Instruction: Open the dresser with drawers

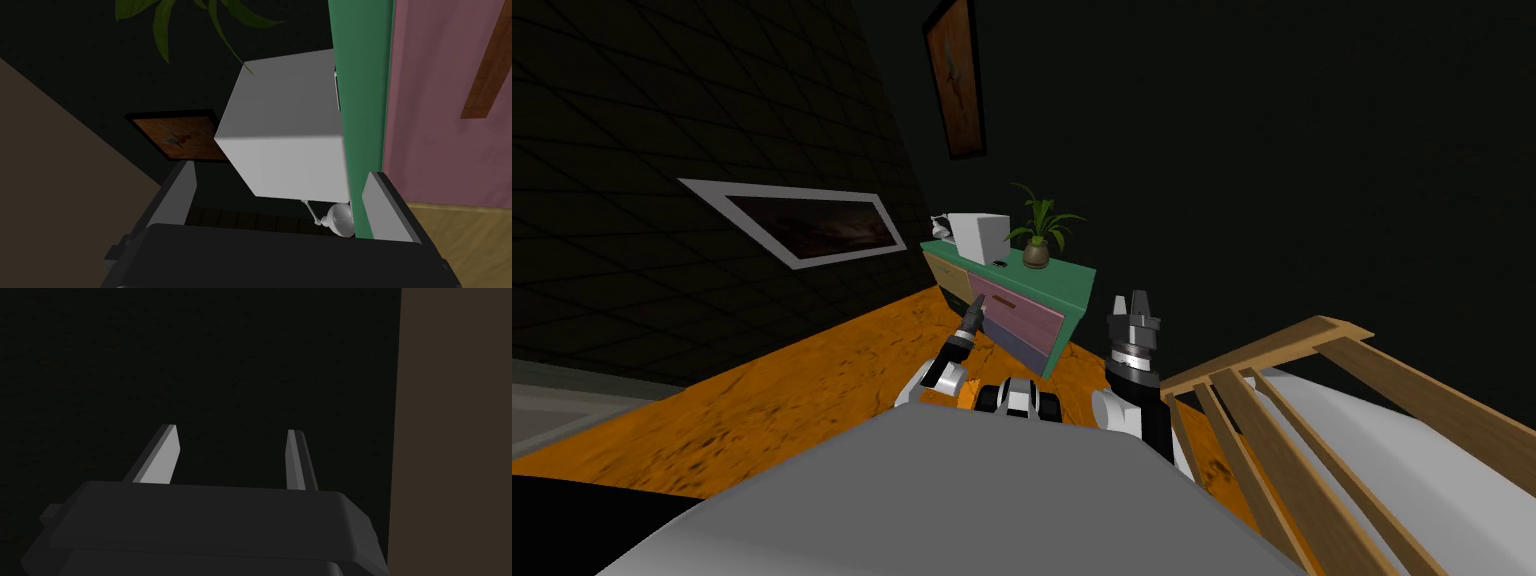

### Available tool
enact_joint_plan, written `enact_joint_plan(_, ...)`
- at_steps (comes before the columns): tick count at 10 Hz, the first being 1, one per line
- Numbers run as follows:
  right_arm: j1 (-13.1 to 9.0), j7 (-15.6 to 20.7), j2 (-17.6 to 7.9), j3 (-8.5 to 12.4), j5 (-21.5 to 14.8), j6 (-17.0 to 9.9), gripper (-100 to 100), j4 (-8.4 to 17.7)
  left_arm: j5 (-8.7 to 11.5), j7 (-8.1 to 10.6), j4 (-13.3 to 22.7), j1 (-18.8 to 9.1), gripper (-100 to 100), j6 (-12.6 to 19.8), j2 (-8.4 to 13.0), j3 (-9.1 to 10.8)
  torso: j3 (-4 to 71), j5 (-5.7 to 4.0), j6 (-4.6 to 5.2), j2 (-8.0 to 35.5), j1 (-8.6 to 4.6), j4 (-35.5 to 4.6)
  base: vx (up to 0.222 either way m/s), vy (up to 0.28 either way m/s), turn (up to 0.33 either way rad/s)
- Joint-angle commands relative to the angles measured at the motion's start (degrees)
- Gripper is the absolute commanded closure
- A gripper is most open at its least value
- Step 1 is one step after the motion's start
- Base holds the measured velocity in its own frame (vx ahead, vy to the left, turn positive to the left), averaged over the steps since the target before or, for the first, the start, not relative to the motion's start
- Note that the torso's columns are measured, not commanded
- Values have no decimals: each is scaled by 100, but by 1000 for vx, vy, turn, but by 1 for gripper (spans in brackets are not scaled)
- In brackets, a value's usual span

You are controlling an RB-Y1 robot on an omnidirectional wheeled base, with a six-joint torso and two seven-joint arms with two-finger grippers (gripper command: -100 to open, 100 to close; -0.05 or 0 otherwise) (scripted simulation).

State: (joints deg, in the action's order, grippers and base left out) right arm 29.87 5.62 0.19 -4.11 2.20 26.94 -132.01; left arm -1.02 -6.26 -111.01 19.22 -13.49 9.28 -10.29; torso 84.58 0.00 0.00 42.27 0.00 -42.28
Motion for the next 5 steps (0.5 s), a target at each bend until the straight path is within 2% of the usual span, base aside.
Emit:
enact_joint_plan(1, 0, 0, 0, 0, 0, 0, 0, 0, -87, -23, 346, -145, -100, 113, 113, -122, -3, 1, 0, 5, 2, -1, 60, 13, -96)
enact_joint_plan(5, 0, 0, 0, 0, 0, 0, 0, 0, -232, -44, 969, -398, -100, 316, 327, -334, 0, -1, 1, 0, -2, 0, 65, 8, -129)
